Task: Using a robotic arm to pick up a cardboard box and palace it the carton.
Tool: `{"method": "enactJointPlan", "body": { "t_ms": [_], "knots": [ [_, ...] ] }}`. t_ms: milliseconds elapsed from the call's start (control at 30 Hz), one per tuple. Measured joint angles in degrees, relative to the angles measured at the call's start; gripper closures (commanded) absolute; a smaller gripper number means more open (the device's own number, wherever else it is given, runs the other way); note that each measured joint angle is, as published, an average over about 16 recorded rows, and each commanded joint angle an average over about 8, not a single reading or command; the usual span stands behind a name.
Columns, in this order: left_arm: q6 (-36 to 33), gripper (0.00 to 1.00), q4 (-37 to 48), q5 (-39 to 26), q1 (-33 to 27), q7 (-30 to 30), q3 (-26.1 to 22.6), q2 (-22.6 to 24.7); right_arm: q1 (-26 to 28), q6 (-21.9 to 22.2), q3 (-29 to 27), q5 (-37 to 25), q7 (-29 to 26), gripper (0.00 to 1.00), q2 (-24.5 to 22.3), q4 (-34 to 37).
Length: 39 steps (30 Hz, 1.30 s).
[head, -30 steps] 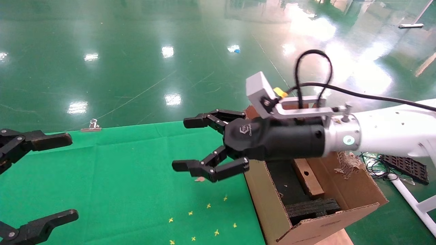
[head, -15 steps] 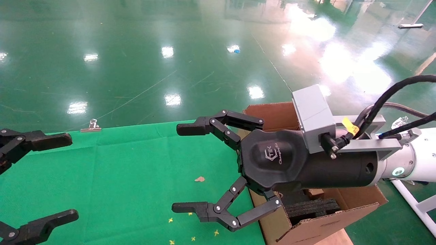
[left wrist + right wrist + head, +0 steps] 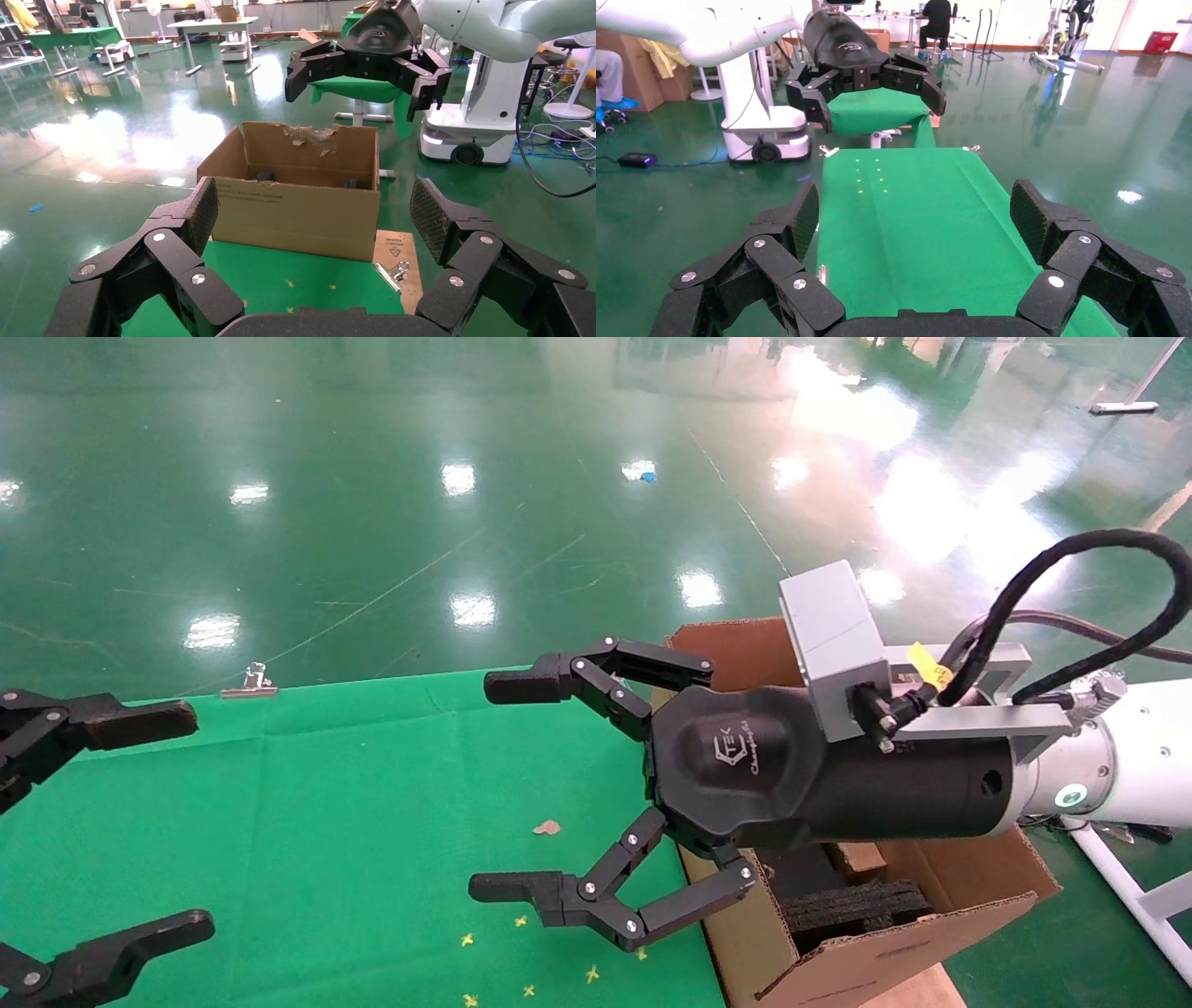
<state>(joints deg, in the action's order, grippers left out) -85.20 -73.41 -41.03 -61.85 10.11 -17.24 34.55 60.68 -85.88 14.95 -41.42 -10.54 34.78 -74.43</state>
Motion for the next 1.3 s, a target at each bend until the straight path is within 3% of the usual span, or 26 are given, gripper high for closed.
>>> {"method": "enactJointPlan", "body": {
  "t_ms": [1300],
  "knots": [
    [-0.01,0.0,0.0,-0.02,0.0,0.0,0.01,0.0,0.85,0.21,1.07,-0.44,-0.22,0.0,0.23,0.85]
  ]
}}
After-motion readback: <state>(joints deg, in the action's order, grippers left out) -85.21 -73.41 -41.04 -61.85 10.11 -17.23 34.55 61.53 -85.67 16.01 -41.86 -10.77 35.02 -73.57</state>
